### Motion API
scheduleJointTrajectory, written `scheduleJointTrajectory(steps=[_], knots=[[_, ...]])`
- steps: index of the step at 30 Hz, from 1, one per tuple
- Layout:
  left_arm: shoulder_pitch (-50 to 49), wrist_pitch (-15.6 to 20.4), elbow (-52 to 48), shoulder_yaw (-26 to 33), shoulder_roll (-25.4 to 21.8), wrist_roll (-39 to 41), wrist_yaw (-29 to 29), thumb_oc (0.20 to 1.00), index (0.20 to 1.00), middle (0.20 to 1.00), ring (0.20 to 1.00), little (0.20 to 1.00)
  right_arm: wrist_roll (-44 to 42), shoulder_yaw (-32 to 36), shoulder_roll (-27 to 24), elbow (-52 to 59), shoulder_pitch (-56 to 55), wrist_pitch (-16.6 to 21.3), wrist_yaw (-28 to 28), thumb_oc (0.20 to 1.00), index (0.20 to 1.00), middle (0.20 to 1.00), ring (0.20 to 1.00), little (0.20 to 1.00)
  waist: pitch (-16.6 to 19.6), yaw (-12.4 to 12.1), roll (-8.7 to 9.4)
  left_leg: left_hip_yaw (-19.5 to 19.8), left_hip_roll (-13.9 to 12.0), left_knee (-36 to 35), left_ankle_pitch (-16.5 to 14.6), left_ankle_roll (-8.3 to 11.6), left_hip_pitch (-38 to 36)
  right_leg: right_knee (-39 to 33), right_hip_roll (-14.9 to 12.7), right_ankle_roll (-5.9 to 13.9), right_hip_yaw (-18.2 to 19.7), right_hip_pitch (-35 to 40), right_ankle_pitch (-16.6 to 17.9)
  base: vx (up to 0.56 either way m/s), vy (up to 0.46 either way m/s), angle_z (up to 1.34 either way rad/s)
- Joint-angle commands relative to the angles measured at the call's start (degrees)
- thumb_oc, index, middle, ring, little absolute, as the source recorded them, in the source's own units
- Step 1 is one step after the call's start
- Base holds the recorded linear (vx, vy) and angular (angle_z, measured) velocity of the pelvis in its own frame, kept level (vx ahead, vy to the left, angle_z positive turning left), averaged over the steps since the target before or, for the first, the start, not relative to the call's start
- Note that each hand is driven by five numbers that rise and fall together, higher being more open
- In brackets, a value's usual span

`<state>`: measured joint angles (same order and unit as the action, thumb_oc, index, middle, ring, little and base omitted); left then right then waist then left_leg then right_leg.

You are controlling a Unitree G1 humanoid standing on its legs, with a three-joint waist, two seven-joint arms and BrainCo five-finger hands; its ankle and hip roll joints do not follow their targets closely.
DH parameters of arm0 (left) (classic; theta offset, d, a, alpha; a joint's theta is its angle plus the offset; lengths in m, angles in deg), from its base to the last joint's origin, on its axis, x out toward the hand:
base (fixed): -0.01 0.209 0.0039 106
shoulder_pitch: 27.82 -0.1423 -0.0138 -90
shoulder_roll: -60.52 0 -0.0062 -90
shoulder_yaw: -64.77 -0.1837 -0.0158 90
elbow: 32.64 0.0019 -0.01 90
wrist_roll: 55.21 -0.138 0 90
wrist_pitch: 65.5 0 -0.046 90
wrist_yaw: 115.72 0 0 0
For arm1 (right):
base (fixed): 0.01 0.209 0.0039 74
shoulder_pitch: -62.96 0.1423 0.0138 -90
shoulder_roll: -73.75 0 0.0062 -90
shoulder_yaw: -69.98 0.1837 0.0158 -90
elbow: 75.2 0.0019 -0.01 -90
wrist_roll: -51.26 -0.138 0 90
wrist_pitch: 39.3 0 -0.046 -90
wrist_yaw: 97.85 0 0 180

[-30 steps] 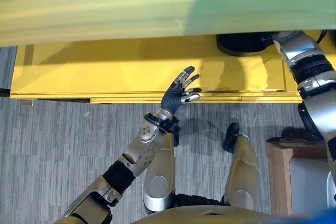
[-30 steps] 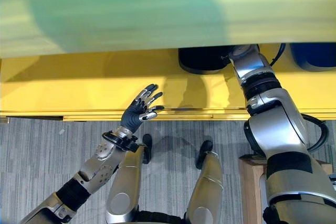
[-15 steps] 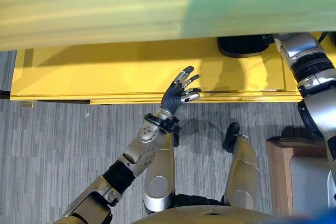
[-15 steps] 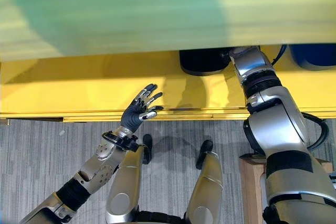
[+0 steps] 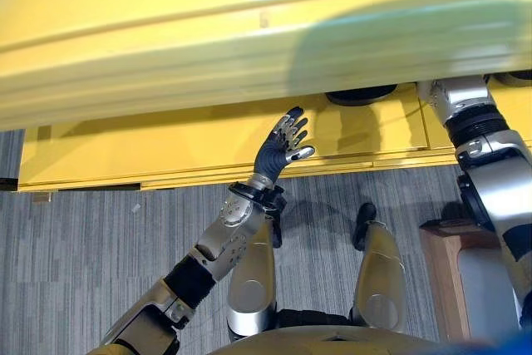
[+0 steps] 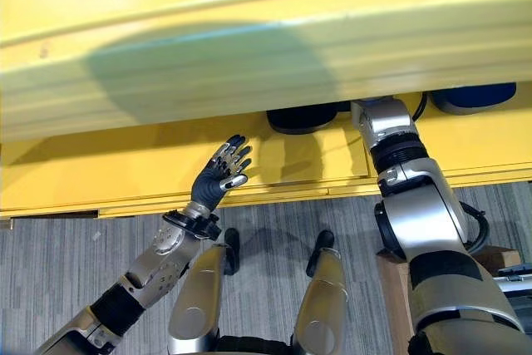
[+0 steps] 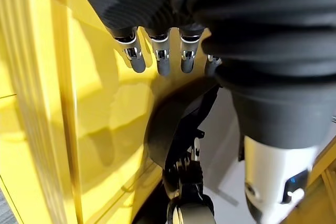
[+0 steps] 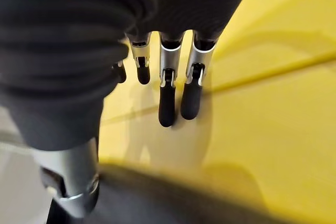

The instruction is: Move parts from the plastic box to the shelf.

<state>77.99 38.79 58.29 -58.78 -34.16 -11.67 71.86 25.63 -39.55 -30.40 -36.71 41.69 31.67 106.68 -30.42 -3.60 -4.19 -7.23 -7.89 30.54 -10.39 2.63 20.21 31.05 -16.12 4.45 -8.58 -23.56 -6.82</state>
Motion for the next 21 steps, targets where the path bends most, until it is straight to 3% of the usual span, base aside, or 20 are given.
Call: scheduleJointTrajectory(steps=[1, 4, 5, 8, 9, 19, 20, 21], knots=[[-2.4, 2.3, -7.3, -0.5, 0.4, -0.1, 0.8, 1.0, 1.0, 1.0, 1.0, 1.0, 6.4, 2.2, -3.2, 5.6, 1.2, 7.4, 7.0, 1.0, 1.0, 1.0, 1.0, 1.0, 0.6, -1.3, -1.02, -3.2, 1.8, -1.2, 2.3, -3.76, 1.6, 9.4, 3.1, -5.47, -4.8, 0.5, -5.7, -0.03, 0.003, -0.03], [-4.0, 3.4, -7.7, -0.6, 0.1, -0.5, 1.1, 1.0, 1.0, 1.0, 1.0, 1.0, 8.7, 3.1, -3.8, 10.6, -0.2, 8.9, 8.2, 1.0, 1.0, 1.0, 1.0, 1.0, 0.6, -1.1, -1.11, -3.1, 2.4, -1.4, 2.1, -3.77, 0.8, 8.9, 3.2, -5.42, -4.5, 1.2, -5.6, 0.0, 0.015, -0.01], [-5.2, 4.4, -7.9, -0.1, -0.1, -0.9, 1.1, 1.0, 1.0, 1.0, 1.0, 1.0, 11.3, 4.3, -3.7, 17.8, -3.4, 9.7, 8.6, 1.0, 1.0, 1.0, 1.0, 1.0, 0.6, -0.5, -1.08, -3.1, 2.8, -2.6, 2.5, -3.67, -0.4, 7.6, 3.4, -5.19, -4.3, 2.2, -5.2, 0.04, 0.031, -0.02], [-6.8, 5.9, -7.8, 1.1, 0.3, -1.1, 2.1, 1.0, 1.0, 1.0, 1.0, 1.0, 8.4, 5.5, -3.8, 23.7, -9.0, 8.6, 8.9, 1.0, 1.0, 1.0, 1.0, 1.0, 0.6, 0.4, -1.13, -3.2, 2.9, -4.3, 3.1, -3.63, -2.2, 5.8, 3.5, -5.07, -3.8, 3.6, -4.5, 0.04, 0.058, 0.0], [-7.5, 6.2, -7.9, 1.8, 0.5, -1.6, 3.0, 1.0, 1.0, 1.0, 1.0, 1.0, 8.2, 6.3, -3.5, 25.7, -11.9, 10.2, 8.7, 1.0, 1.0, 1.0, 1.0, 1.0, 0.6, 0.8, -1.09, -3.2, 2.9, -5.0, 3.4, -3.58, -3.1, 4.6, 3.6, -5.01, -3.6, 4.5, -4.1, 0.05, 0.018, 0.0], [-14.2, 10.0, -5.9, 10.5, 2.8, -4.4, 12.3, 1.0, 1.0, 1.0, 1.0, 1.0, 12.4, 8.4, 3.2, 47.3, -37.3, 13.8, 1.8, 1.0, 1.0, 1.0, 1.0, 1.0, 4.1, 3.8, 0.37, -4.2, 2.1, -13.1, 6.5, -2.56, -8.8, -4.7, 4.5, -3.89, -2.6, 9.6, -0.7, 0.07, -0.008, -0.07], [-16.8, 10.3, -6.0, 13.3, 3.5, -6.1, 14.2, 1.0, 1.0, 1.0, 1.0, 1.0, 14.0, 7.6, 4.5, 51.8, -44.8, 15.3, -0.1, 1.0, 1.0, 1.0, 1.0, 1.0, 5.9, 4.4, 0.95, -4.1, 1.8, -15.9, 7.6, -2.24, -10.8, -7.7, 4.9, -3.54, -2.4, 11.7, 0.1, 0.12, -0.041, -0.09], [-17.0, 10.2, -6.0, 13.6, 3.6, -6.1, 14.1, 1.0, 1.0, 1.0, 1.0, 1.0, 14.1, 7.5, 4.5, 52.2, -45.5, 15.5, -0.2, 1.0, 1.0, 1.0, 1.0, 1.0, 6.2, 4.4, 0.94, -4.1, 1.7, -16.2, 7.8, -2.21, -10.9, -8.2, 5.0, -3.54, -2.4, 11.8, 0.4, 0.17, -0.055, -0.07]])
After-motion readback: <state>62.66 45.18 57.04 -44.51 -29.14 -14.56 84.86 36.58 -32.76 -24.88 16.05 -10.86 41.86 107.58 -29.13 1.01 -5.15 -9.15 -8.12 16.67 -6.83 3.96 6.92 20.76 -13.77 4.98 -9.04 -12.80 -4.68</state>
